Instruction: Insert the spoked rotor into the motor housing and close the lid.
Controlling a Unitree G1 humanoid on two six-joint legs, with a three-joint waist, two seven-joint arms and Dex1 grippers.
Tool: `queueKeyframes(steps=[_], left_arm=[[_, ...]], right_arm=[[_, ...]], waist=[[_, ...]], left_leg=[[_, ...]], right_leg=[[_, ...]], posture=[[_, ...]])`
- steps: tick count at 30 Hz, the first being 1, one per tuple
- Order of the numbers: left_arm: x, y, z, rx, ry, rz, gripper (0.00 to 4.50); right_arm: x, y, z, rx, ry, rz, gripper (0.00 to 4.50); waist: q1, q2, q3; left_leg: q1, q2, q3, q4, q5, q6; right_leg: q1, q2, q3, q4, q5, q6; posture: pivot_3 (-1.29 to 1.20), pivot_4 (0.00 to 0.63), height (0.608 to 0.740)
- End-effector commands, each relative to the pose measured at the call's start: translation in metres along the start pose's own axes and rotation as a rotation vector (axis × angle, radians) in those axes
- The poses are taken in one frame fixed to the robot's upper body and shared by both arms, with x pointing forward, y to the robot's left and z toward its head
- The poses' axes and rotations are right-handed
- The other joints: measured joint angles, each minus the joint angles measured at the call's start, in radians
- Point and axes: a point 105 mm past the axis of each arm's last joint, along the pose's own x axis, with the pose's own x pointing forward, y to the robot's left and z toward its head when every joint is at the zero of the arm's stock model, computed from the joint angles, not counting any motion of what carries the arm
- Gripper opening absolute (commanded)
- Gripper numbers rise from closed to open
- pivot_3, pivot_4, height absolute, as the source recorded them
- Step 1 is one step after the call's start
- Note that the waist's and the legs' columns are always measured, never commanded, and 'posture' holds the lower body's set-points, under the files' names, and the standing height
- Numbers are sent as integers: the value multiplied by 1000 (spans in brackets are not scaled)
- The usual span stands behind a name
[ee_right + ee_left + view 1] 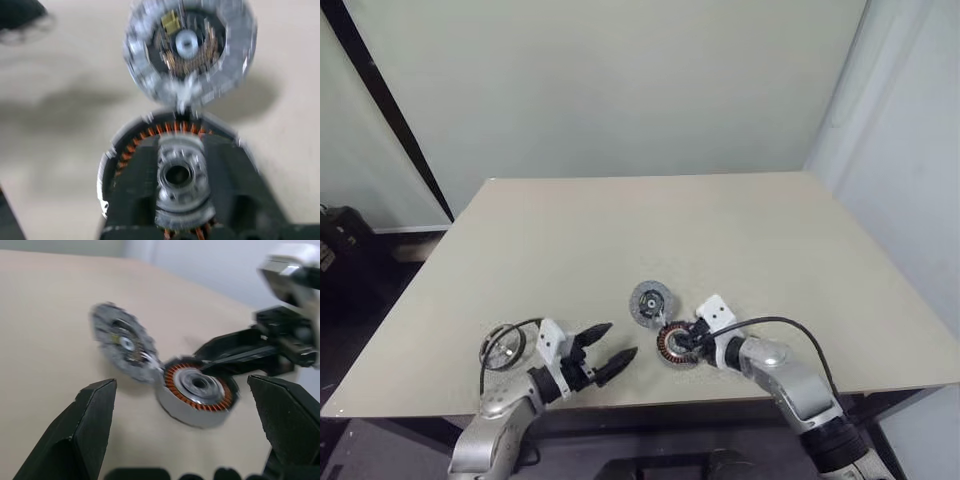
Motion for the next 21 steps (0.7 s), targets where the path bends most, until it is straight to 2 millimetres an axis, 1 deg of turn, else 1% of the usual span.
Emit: queueKeyframes(steps=[1, 6, 8, 9, 15, 18, 21], left_arm=[[-11, 6, 15, -32, -76, 79, 4500], [-33, 11, 15, -110, -128, 198, 4500], [-41, 14, 13, -141, -142, 246, 4500], [-45, 15, 12, -156, -144, 267, 4500], [-62, 21, -4, -292, -125, 386, 4500], [-70, 27, -9, -385, -143, 463, 4500], [-78, 34, -14, -462, -152, 539, 4500]], right_arm=[[-10, 4, 18, -23, -67, 24, 2656], [-19, 6, 15, -23, -75, 30, 4414], [-21, 4, 16, -19, -97, 17, 4466], [-23, 4, 16, -22, -107, 17, 4466], [-30, 5, 16, -44, -165, 45, 4466], [-33, 11, 15, -89, -196, 94, 4466], [-35, 22, 13, -134, -218, 167, 4466]], waist=[[0, 0, 0], [0, -1, 0], [0, -1, 1], [0, -1, 1], [0, -2, 1], [0, -3, 2], [0, -5, 2]], left_leg=[[0, 0, 0, 0, 0, 0], [0, 0, 0, 0, -1, -1], [0, 0, 0, 1, -1, -2], [0, 0, 0, 1, -3, -5], [0, 1, 1, 2, -5, -8], [0, 1, 0, 2, -6, -9], [0, 2, 0, 2, -6, -9]], right_leg=[[0, 0, 0, 0, 0, 0], [0, -1, 0, -1, 0, 0], [-1, -1, -1, -1, 0, 0], [-1, -1, -1, -2, 0, 0], [-1, -2, -2, -4, 0, 0], [-1, -2, -3, -4, 0, 0], [-1, -2, -3, -4, 0, 0]], posture=[[0, 0, 740], [0, 0, 740], [0, 0, 740], [0, 0, 740], [0, 0, 740], [0, 0, 740], [0, 0, 740]])
